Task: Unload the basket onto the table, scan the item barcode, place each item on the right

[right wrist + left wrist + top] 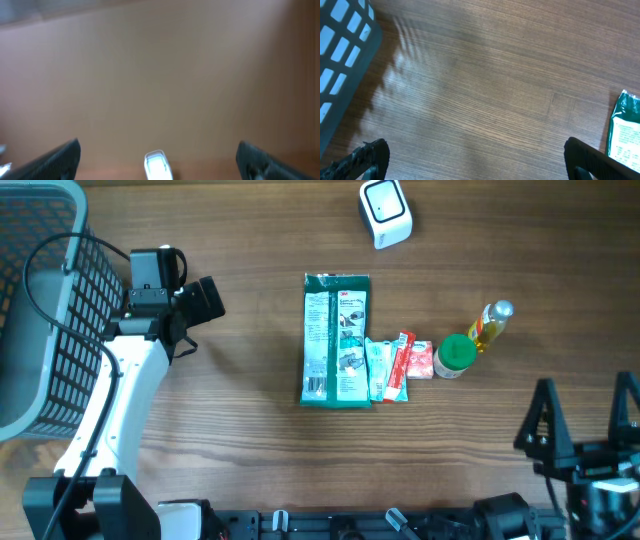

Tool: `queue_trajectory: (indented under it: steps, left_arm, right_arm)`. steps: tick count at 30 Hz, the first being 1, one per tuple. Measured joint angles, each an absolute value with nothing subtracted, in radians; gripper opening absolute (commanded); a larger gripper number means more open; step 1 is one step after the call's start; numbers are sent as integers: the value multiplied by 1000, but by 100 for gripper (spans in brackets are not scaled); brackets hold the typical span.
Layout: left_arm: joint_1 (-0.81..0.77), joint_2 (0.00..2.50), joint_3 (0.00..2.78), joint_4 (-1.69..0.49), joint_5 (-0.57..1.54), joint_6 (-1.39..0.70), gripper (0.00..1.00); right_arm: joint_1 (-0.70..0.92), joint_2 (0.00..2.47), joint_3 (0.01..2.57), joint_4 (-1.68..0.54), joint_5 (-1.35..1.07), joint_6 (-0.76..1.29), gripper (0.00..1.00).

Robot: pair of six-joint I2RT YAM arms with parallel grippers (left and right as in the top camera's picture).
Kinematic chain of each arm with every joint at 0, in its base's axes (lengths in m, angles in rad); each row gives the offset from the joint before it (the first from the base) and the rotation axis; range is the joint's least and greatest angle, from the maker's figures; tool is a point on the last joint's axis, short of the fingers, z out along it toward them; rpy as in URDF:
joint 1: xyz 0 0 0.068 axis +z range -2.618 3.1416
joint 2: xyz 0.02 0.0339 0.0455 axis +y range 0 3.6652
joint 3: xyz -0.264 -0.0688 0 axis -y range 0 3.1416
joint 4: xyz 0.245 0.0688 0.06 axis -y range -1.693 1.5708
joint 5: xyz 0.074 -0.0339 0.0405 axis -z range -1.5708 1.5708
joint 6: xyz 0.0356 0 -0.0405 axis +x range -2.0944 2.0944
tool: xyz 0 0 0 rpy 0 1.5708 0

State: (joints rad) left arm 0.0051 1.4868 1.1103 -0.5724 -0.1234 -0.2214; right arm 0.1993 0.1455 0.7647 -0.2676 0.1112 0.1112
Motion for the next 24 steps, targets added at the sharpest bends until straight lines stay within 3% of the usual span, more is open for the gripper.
queue_trajectory:
  steps: [3,8,17,24]
  left_arm:
    - [5,1487,1110,-572,-123,-221,100]
    - [5,1487,1110,-572,-123,-222,100]
    - [5,1487,1110,-572,-123,-221,100]
    - [5,1487,1110,-572,-123,-222,100]
  right_arm:
    - [153,60,491,83,26,4,100]
    - [140,21,274,263,-4,-55,100]
    - [138,19,28,261,-4,-54,100]
    - [138,15,6,0,-22,-22,100]
